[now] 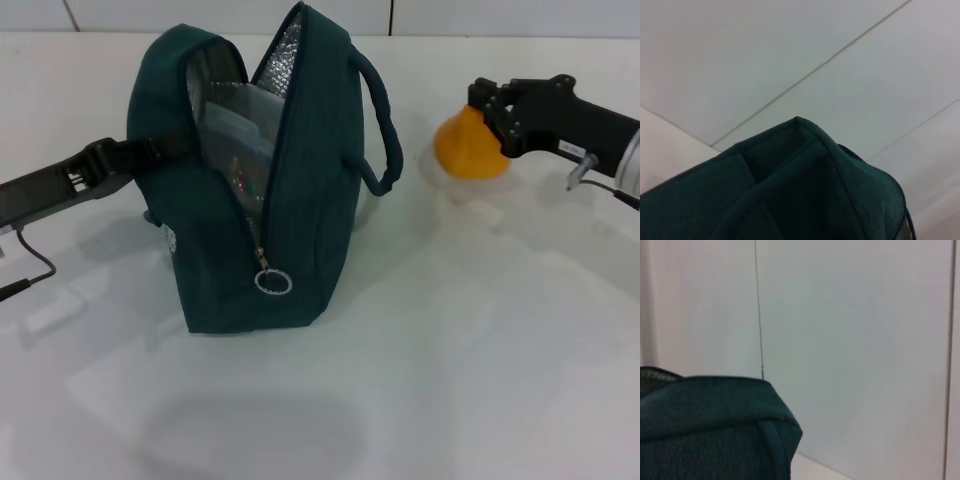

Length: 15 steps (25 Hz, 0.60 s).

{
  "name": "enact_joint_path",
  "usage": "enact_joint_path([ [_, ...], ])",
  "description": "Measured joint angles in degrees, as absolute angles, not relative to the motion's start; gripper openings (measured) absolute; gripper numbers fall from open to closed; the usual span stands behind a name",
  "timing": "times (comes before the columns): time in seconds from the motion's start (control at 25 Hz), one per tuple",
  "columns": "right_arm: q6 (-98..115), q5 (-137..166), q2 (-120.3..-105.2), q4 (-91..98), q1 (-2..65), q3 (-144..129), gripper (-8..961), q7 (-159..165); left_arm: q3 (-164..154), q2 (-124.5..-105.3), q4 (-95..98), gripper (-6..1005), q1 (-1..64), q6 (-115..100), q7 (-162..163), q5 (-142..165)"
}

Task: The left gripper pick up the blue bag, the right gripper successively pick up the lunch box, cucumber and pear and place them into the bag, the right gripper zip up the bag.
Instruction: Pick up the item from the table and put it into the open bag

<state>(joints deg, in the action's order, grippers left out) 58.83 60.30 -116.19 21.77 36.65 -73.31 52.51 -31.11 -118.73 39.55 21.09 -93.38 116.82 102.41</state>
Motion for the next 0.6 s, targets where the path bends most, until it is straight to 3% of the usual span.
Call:
enact_joint_path([
  [0.6, 65.2, 60.2, -115.93, 34.2, 29.6, -74.4, 29, 57.2, -31.2, -118.92, 39.2, 41, 21.0, -94.7, 116.9, 102.3],
])
